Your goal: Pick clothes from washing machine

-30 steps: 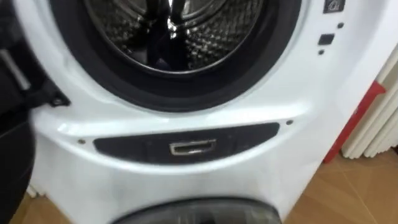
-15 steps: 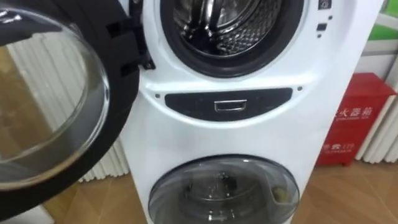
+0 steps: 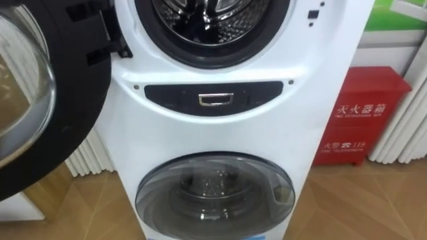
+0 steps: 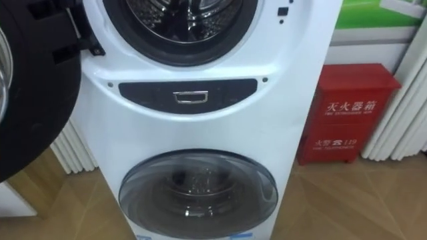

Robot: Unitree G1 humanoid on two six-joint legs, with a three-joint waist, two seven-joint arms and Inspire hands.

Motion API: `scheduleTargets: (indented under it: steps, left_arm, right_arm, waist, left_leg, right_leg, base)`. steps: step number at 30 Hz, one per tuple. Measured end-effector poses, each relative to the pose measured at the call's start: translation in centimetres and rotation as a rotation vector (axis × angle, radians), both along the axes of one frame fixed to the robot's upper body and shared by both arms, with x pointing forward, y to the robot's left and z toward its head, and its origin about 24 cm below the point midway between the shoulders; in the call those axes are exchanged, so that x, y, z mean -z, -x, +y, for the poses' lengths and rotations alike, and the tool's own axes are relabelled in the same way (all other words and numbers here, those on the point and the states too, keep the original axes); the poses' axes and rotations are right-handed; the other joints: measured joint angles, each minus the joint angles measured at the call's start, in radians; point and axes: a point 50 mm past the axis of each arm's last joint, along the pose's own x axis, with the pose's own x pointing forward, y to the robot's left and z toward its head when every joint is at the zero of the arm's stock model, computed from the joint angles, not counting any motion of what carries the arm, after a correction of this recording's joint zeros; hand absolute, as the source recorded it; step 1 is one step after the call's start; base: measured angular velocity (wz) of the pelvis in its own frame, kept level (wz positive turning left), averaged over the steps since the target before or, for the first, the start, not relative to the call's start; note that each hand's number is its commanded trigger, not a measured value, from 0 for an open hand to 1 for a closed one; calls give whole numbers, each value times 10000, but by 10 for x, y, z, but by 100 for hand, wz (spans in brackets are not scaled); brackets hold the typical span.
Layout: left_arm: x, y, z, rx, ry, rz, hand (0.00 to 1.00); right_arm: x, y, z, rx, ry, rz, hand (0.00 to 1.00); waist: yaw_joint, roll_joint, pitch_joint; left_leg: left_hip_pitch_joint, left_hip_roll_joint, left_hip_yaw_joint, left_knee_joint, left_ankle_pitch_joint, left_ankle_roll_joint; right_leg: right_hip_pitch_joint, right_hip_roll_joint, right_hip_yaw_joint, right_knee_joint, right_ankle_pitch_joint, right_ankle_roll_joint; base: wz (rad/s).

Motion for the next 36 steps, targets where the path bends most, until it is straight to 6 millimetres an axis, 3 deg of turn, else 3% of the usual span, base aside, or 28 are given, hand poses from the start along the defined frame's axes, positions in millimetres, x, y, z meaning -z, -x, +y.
scheduleTargets:
  steps: [10,14,18,25,27,30,32,36]
  left_arm:
    - [-1,-6,0,107,137,-158,0]
    - [-1,-5,1,88,126,-109,0]
    - [0,-1,3,-128,113,26,0]
    - [-3,-2,16,-2399,397,-535,0]
    - [-6,-9,25,-3203,418,-956,0]
    - [-20,-36,48,-4398,169,-2103,0]
    - [-40,-71,72,-4926,-32,-3459,0]
    - [-81,-119,110,-5959,-252,-5573,0]
  right_arm:
    - [0,-5,3,-489,116,-14,0]
    - [0,-8,4,-578,198,-110,0]
    - [0,-4,4,-622,317,33,0]
    - [-3,-2,-4,-345,512,-184,0]
    - [-4,1,-8,-210,540,-280,0]
    - [-7,7,-17,-95,757,-313,0]
    - [-10,6,-26,-27,927,-445,0]
    - [-13,9,-36,-2,1248,-424,0]
  waist:
    - [-27,-144,87]
    - [-12,-161,97]
    - [-15,-181,163]
    - [-45,-96,129]
    - [-41,27,123]
    - [-75,154,95]
    - [-99,333,101]
    - [-94,487,28]
  left_leg:
    - [140,-281,-292,-353,0,1]
    - [209,-302,-360,-523,-1,1]
    - [449,-303,-378,-619,-2,1]
    - [530,-303,-261,-681,-3,2]
    - [562,-303,-269,-673,-2,2]
    - [682,-302,-269,-667,1,6]
    - [694,-303,-248,-627,7,15]
    - [815,-326,-189,-696,36,49]
  right_leg:
    - [389,-129,-265,-427,-60,121]
    - [466,-133,-420,-510,-40,145]
    - [676,-132,-450,-512,-34,155]
    - [692,-146,-352,-515,-33,156]
    - [716,-144,-326,-515,-33,156]
    - [830,-143,-255,-505,-34,156]
    - [815,-136,-141,-488,-31,152]
    - [840,-135,-29,-480,-27,160]
  base:
    - [11]
    - [8]
    - [1]
    - [-5]
    - [0]
    - [-2]
    - [-9]
    - [-12]
